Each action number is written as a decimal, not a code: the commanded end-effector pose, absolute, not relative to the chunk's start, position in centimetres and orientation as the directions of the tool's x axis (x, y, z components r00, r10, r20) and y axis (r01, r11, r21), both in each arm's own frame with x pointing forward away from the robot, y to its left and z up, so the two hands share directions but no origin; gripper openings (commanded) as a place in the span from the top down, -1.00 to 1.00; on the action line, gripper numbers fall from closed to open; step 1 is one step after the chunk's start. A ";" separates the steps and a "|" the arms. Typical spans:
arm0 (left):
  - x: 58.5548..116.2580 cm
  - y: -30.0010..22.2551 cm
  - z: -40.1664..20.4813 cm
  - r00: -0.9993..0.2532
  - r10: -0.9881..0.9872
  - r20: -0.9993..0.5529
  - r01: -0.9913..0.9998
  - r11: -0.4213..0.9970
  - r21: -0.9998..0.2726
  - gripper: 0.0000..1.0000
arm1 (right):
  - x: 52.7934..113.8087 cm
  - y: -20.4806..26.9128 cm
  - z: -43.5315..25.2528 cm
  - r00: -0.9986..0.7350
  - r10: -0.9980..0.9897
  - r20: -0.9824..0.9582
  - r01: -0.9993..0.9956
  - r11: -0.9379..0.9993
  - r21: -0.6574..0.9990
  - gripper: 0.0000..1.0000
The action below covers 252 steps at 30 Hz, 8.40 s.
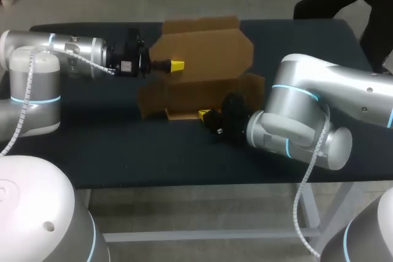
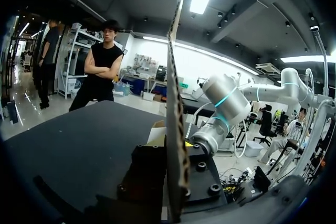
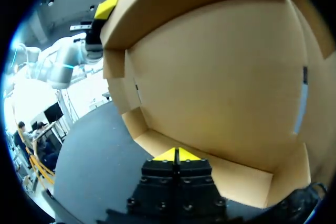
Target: Assemble the packaging by folding the flat box into shape, placing the metal phone stand inside, and closing the box properly
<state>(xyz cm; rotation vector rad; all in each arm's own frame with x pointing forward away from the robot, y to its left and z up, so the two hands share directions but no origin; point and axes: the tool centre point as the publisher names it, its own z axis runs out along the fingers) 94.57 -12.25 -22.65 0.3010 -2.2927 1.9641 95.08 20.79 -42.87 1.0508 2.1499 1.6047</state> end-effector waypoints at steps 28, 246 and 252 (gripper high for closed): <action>94.4 -12.2 -23.8 -0.973 -0.087 0.215 -0.228 0.198 -0.953 1.00 | 95.0 21.3 -43.5 -0.699 0.685 0.203 0.388 0.125 0.913 1.00; 94.8 -12.0 -23.4 -0.977 -0.109 0.181 -0.204 0.260 -0.944 1.00 | 93.6 9.7 -38.3 -0.875 0.484 -0.018 0.187 0.371 0.910 0.29; 94.8 -12.0 -23.4 -0.977 -0.109 0.181 -0.204 0.260 -0.944 1.00 | 92.9 10.7 -38.2 -0.875 0.484 -0.024 0.186 0.380 0.906 0.15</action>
